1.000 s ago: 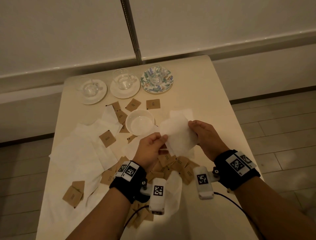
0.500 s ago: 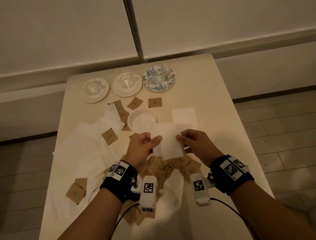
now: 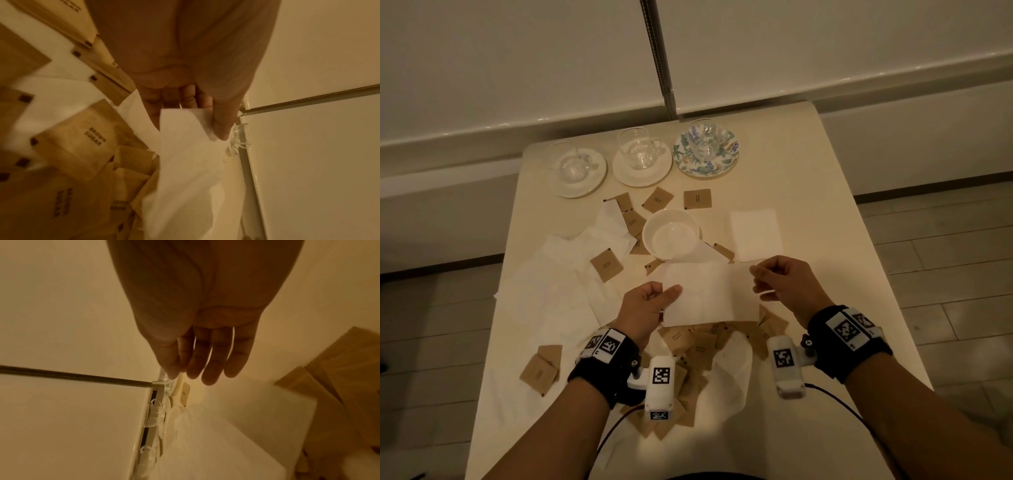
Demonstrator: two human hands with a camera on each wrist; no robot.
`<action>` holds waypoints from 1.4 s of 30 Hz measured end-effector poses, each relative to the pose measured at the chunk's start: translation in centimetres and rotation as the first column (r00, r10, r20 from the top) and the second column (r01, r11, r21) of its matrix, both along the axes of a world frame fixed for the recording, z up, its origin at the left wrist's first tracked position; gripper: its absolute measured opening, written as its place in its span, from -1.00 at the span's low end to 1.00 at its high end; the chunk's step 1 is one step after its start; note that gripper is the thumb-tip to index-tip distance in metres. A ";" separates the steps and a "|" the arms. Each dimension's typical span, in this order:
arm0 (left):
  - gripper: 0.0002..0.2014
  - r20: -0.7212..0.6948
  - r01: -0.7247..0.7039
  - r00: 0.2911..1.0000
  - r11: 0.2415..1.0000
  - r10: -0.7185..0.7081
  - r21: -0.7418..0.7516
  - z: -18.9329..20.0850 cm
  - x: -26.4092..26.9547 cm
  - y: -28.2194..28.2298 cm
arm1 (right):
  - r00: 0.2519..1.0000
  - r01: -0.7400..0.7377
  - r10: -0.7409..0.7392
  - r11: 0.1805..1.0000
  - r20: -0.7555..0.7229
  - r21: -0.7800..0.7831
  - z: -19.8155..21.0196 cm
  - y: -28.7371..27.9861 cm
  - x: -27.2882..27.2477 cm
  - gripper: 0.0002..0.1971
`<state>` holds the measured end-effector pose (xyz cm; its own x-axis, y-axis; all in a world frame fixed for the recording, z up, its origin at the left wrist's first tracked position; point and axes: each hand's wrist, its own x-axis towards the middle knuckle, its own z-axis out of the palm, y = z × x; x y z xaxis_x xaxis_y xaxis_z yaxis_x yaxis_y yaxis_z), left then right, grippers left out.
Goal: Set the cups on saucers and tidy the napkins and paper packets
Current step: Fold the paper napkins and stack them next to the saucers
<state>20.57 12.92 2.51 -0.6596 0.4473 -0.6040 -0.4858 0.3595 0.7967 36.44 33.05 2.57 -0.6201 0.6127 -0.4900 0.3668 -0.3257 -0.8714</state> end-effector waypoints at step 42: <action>-0.71 -0.220 0.211 0.932 0.926 -0.287 -0.314 0.5 -3.1 -1.7 | 0.992 -0.094 0.076 0.975 -0.097 -0.200 2.7 -2.0 -3.2 -0.83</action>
